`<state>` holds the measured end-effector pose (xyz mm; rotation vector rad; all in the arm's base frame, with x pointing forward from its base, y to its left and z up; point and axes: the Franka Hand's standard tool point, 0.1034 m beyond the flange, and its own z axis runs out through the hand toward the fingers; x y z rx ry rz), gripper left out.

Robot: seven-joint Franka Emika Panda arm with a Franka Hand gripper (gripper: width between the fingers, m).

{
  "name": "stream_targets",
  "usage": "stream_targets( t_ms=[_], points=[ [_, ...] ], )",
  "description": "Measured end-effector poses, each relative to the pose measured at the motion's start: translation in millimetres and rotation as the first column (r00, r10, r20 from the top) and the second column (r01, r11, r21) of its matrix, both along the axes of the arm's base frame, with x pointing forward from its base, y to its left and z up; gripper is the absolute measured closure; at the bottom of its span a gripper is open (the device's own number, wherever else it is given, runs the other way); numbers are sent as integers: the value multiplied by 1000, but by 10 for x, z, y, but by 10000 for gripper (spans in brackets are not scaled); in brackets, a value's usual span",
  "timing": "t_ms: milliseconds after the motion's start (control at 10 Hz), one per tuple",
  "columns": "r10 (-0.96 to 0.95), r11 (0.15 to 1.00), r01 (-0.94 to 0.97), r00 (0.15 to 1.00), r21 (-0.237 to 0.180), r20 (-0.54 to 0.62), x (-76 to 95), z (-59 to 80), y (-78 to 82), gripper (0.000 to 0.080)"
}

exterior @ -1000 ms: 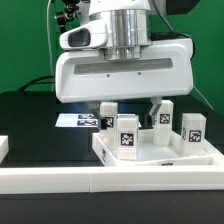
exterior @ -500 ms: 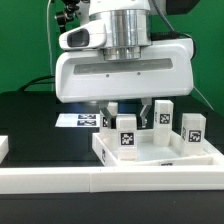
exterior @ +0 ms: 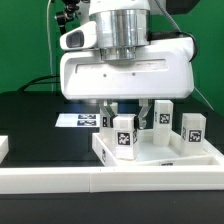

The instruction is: Assemble square table

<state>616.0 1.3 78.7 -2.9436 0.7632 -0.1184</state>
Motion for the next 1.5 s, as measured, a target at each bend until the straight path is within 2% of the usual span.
stream_targets(
  t_ms=[200, 600, 700, 1000, 1500],
  points=[
    [-281, 959, 281, 959, 29, -29, -37, -10, 52, 509],
    [-608, 785, 614, 789, 78, -86, -38, -14, 65, 509],
    [-638, 760, 644, 764, 82, -93, -36, -14, 64, 509],
    [-820, 546, 831, 556, 106, -137, -21, -23, 79, 509],
    [-922, 329, 939, 343, 102, -178, -13, -25, 109, 509]
  ],
)
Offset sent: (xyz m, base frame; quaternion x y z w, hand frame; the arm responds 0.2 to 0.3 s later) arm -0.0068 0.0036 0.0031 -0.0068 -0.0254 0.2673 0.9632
